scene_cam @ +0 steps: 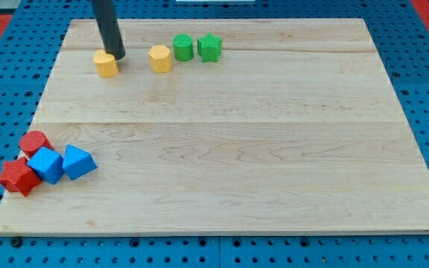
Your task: Push the yellow heart to the top of the red circle
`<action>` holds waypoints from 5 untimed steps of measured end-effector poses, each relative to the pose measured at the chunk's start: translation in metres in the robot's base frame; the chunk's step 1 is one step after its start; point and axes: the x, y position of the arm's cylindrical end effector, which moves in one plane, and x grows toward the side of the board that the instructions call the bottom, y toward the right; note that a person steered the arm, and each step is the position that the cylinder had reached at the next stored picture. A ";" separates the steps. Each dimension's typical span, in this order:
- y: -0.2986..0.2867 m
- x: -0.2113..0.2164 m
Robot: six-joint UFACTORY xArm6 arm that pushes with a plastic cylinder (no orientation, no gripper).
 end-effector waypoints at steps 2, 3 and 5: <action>-0.030 0.044; -0.031 0.083; -0.029 0.095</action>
